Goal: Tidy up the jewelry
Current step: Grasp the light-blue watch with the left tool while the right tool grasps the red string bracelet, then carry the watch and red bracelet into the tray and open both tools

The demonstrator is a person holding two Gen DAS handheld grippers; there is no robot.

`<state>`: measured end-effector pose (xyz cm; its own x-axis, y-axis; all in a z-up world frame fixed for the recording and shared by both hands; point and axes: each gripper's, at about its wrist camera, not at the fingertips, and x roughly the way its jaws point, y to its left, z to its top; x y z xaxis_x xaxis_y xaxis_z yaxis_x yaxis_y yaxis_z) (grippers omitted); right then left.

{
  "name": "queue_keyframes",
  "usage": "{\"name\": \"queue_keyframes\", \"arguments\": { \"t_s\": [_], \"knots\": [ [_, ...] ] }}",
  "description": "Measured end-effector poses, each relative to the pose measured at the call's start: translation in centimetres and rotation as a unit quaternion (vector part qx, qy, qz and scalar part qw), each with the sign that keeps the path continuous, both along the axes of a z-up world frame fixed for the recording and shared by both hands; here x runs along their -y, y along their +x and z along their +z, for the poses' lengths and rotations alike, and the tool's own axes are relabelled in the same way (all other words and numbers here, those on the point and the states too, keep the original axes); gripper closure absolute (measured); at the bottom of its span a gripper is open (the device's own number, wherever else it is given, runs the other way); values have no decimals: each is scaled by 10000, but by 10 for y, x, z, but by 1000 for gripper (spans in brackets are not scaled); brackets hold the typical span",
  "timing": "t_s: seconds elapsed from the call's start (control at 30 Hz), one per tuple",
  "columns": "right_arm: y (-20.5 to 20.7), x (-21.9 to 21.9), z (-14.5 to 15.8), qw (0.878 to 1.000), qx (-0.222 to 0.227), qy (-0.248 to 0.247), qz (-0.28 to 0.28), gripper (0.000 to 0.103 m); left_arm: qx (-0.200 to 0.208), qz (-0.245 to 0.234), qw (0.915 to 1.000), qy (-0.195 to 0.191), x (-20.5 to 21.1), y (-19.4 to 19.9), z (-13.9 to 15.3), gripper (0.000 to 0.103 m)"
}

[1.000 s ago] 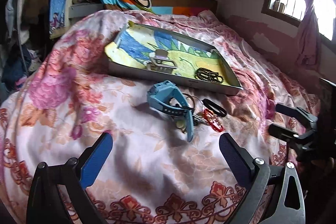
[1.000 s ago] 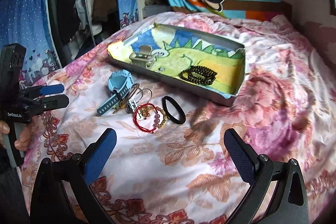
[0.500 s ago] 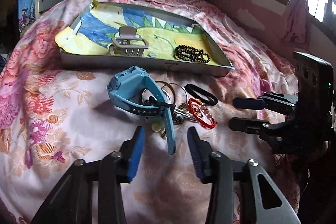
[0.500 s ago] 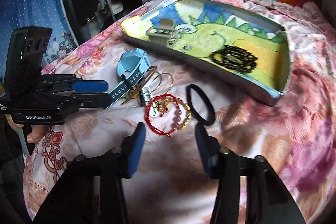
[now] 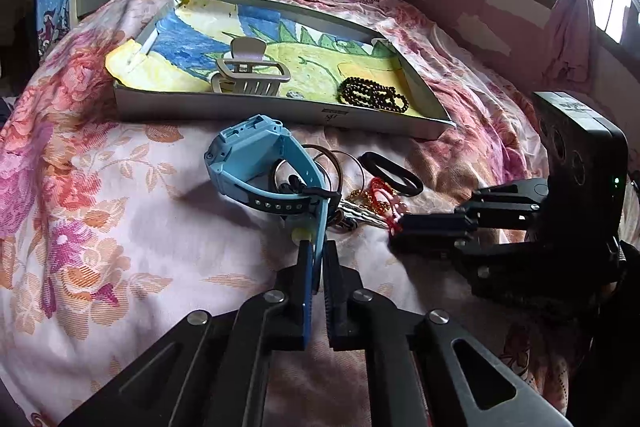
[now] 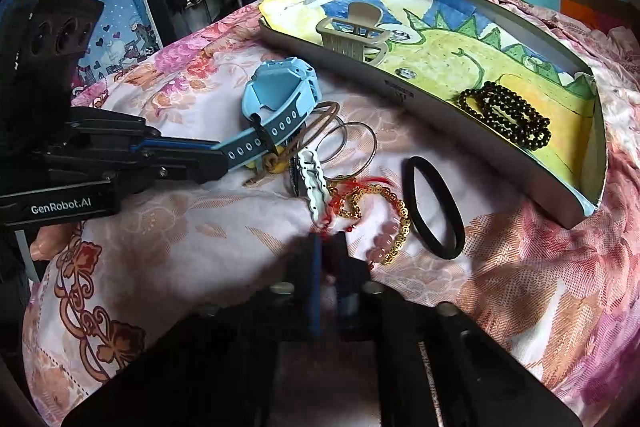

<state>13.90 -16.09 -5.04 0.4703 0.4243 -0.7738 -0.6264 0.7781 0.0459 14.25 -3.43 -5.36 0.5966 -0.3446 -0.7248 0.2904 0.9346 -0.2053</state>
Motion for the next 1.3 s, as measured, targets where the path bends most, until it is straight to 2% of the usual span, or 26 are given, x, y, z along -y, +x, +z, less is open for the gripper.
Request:
{"name": "queue_keyframes", "arguments": {
  "t_s": [0.23,0.4,0.57,0.63,0.77,0.9,1.1,1.3],
  "knots": [
    [-9,10,18,9992,224,331,1,100,552,193,9982,122,-2,-14,20,99],
    [-16,22,33,9973,335,647,-105,100,858,296,9958,-85,-11,-23,39,100],
    [-14,29,45,9951,545,795,-211,100,1265,545,9897,-380,-18,-27,62,100],
    [-12,32,49,9941,599,865,-270,100,1314,621,9880,-531,-20,-26,70,100],
    [-4,39,59,9917,789,940,-387,100,1388,693,9869,-450,-13,-20,83,100],
    [16,52,71,9873,1026,1056,-595,100,1508,784,9838,-568,-8,-5,104,100],
    [55,70,68,9815,1003,1274,-1014,100,1685,770,9804,-668,13,31,126,100],
    [80,83,51,9765,825,1442,-1371,100,1577,740,9832,-538,47,77,113,100]
  ]
}}
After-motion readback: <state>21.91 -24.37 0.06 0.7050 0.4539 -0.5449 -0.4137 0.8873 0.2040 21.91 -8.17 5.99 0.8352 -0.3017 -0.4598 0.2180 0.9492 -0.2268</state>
